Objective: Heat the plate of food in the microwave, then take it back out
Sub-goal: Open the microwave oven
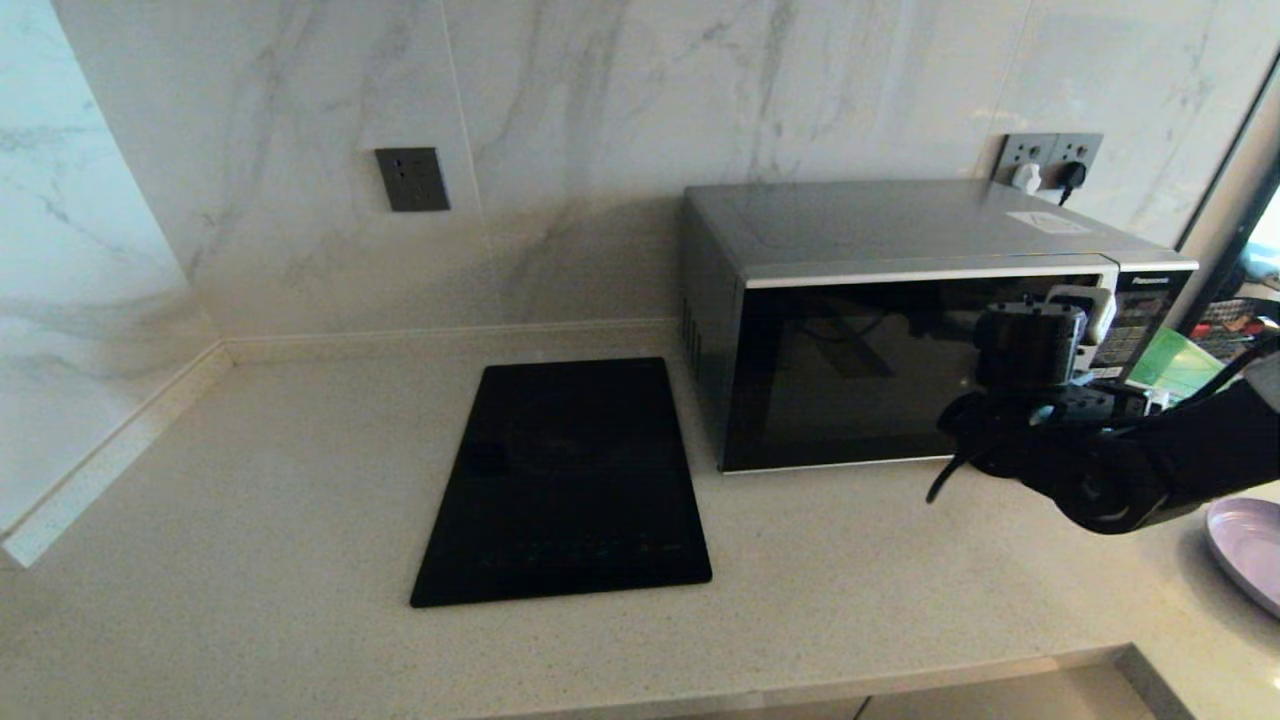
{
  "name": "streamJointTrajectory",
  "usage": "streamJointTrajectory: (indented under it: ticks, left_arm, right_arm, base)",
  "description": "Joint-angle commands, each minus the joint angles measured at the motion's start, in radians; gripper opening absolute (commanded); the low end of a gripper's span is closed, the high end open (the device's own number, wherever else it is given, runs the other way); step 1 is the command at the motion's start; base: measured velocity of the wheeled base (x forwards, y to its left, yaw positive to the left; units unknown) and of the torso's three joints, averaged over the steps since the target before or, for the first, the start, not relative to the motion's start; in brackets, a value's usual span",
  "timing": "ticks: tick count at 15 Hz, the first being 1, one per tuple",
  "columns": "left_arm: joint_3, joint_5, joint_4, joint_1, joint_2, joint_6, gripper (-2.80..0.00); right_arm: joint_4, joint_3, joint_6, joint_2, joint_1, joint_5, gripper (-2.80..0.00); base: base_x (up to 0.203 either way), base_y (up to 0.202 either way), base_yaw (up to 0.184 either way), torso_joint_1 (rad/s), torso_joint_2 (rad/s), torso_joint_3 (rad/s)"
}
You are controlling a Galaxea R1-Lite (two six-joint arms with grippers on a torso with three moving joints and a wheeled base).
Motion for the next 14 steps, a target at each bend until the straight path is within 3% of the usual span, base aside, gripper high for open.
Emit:
streamJointTrajectory:
  ticks: [1, 14]
  left_arm:
    - [0.000, 0.000, 0.000, 0.000, 0.002, -0.001, -2.80]
    - [0.000, 0.000, 0.000, 0.000, 0.000, -0.001, -2.80]
  right_arm:
    - [-0.013, 0.005, -0.005, 0.019, -0.017, -0.004, 0.00]
    - [-0.040, -0.070, -0.013, 0.097, -0.062, 0.037, 0.00]
  base:
    - [0.000, 0.000, 0.000, 0.000, 0.00, 0.000]
    - [0.000, 0.000, 0.000, 0.000, 0.00, 0.000]
